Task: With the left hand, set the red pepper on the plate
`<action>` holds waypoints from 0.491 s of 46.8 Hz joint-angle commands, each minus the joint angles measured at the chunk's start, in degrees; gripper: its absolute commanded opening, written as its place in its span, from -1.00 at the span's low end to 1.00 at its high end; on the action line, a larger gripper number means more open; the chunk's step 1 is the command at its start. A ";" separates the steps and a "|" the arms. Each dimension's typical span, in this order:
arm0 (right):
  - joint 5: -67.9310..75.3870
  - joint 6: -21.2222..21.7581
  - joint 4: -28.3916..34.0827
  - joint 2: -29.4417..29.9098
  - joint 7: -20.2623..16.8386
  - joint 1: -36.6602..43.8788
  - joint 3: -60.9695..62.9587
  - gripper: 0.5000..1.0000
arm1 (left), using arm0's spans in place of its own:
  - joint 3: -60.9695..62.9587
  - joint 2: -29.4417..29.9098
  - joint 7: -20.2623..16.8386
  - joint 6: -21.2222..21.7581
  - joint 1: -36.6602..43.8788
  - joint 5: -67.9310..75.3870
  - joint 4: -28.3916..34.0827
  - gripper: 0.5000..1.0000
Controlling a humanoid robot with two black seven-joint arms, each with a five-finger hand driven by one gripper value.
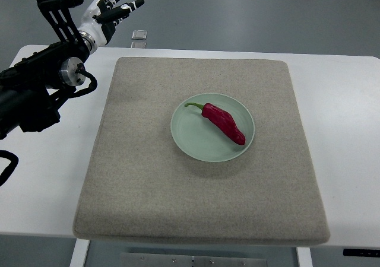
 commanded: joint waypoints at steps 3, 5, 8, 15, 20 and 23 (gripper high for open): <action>0.00 0.00 0.00 0.00 0.00 0.00 0.02 0.71 | 0.09 0.00 0.00 -3.14 0.26 -7.32 1.38 0.95; 0.00 0.00 0.00 0.00 0.00 0.00 0.02 0.71 | 0.09 0.00 0.09 -3.85 0.26 -9.70 1.47 0.95; 0.00 0.00 0.00 0.00 0.00 0.00 0.02 0.71 | 0.09 0.00 0.00 -4.46 0.26 -13.30 1.56 0.95; 0.00 0.00 0.00 0.00 0.00 0.00 0.02 0.71 | 0.09 -0.17 0.00 -6.65 0.52 -19.63 1.65 0.95; 0.00 0.00 0.00 0.00 0.00 0.00 0.02 0.71 | 0.09 -0.35 0.00 -11.48 0.96 -20.34 2.26 0.95; 0.00 0.00 0.00 0.00 0.00 0.00 -0.07 0.71 | 0.09 -0.44 0.09 -14.91 1.05 -20.34 3.49 0.95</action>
